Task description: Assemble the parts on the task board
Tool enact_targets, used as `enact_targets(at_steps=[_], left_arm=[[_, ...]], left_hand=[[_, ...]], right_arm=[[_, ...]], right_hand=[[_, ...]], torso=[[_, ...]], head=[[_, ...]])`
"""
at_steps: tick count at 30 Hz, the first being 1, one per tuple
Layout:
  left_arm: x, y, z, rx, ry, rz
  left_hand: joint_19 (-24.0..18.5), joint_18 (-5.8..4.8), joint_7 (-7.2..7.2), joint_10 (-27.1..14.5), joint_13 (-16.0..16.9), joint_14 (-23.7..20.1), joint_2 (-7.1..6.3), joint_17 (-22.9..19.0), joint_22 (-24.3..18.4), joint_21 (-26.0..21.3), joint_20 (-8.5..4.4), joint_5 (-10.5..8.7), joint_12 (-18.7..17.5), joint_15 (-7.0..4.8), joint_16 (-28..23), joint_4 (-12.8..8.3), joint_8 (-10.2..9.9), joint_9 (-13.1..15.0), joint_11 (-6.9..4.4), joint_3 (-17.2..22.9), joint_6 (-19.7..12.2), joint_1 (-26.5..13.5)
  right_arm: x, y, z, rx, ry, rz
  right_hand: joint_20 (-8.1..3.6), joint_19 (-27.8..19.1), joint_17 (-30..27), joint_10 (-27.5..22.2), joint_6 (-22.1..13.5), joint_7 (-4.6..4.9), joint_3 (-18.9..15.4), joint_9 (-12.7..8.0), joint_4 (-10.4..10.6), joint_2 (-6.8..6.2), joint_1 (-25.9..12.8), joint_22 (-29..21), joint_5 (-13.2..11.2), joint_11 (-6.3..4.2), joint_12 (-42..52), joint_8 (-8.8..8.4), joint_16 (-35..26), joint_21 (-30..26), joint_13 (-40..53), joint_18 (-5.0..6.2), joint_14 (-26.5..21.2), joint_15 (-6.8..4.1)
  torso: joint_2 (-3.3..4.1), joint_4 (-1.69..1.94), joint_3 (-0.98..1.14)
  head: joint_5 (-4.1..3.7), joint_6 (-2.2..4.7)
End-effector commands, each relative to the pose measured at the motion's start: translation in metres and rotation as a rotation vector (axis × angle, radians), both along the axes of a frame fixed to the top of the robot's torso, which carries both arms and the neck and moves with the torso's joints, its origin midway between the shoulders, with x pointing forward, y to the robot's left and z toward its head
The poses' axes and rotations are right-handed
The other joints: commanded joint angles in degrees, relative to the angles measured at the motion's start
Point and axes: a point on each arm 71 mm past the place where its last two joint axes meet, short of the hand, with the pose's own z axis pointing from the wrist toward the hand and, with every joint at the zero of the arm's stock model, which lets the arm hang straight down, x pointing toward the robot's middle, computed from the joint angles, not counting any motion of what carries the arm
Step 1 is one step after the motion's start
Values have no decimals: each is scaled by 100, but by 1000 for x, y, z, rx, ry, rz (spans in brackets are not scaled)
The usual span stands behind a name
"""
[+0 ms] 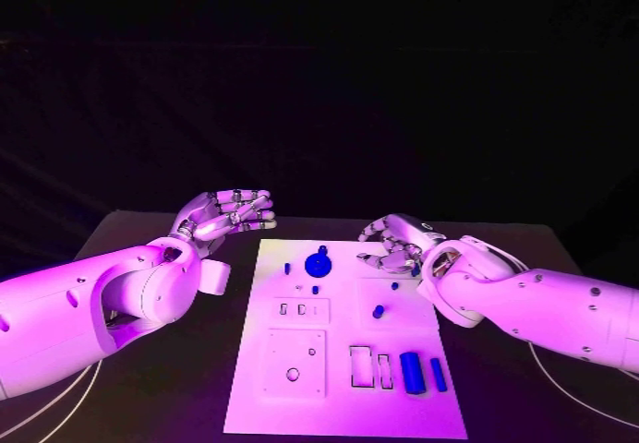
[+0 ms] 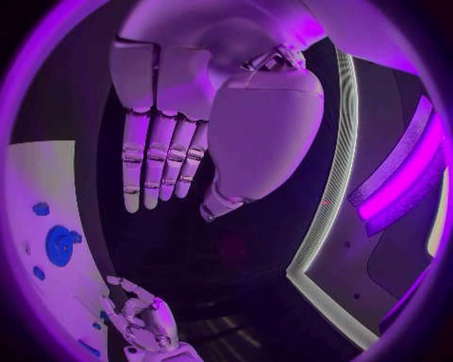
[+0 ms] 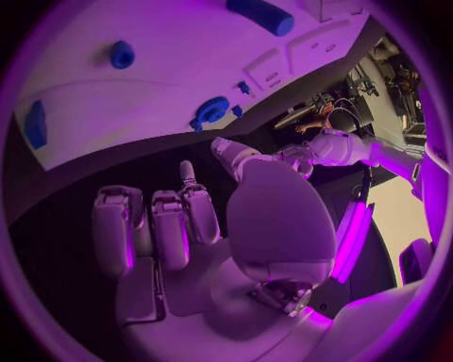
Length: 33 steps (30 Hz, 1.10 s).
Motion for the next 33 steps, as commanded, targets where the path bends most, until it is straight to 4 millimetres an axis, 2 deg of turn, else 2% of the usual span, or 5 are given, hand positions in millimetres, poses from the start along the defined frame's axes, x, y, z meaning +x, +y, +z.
enact_targets(at_steps=[1, 8, 13, 21, 33], left_arm=[[0, -1, 2, -9, -9, -11], [0, -2, 1, -10, -9, -15], [1, -3, 1, -12, -8, -19], [1, -4, 1, -13, -8, -22], [2, -2, 0, -12, -8, -19]], left_hand=[[-36, 66, 375, -31, -4, -42, 21, 5, -7, -28, -7, -24, 30, -12, -19, -4, 33, -1, -1, 35, -52, -55], [-36, 66, 375, -31, -4, -42, 21, 5, -7, -28, -7, -24, 30, -12, -19, -4, 33, -1, -1, 35, -52, -55], [-39, 67, 372, -31, -3, -47, 17, 11, -8, -28, -6, -24, 35, -12, -20, -12, 37, 0, -2, 38, -54, -50], [-39, 67, 372, -31, -3, -47, 17, 11, -8, -28, -6, -24, 35, -12, -20, -12, 37, 0, -2, 38, -54, -50], [-40, 68, 370, -29, -2, -49, 15, 16, -9, -28, -5, -24, 39, -12, -19, -19, 41, 1, -4, 41, -55, -45]], right_arm=[[-6, -17, 7, 107, 60, 45], [-7, -67, 7, 97, 126, 25], [-3, -100, 1, 63, 141, -5], [2, -120, -12, 32, 157, -27], [10, -116, -30, 26, 192, -36]], right_hand=[[36, 120, 1509, -65, -18, 49, 47, -8, -162, -18, 241, 885, -124, 8, -42, -44, 34, -24, 538, -67, 598, 43], [38, 105, 1509, -109, 57, 37, 102, -4, -481, -132, 640, 881, -183, -1, -89, -51, 34, -48, 495, -62, 598, 40], [25, 99, 1509, -162, 40, 10, 101, -14, -606, -202, 777, 882, -193, -24, -144, -79, 34, -55, 444, -61, 598, 22], [18, 89, 1509, -212, -32, 8, 65, -32, -676, -230, 855, 876, -176, -26, -193, -132, 34, -69, 400, -58, 598, 18], [17, 101, 1509, -181, -29, 15, 71, -33, -676, -190, 866, 892, -137, -22, -165, -138, 34, -54, 430, -63, 598, 19]], torso=[[-22, -52, 37], [-41, -120, 87], [-41, -137, 117], [-37, -115, 103], [-27, -110, 90]], head=[[3, -7], [-11, -23], [-41, -43], [-70, -56], [14, -117]])
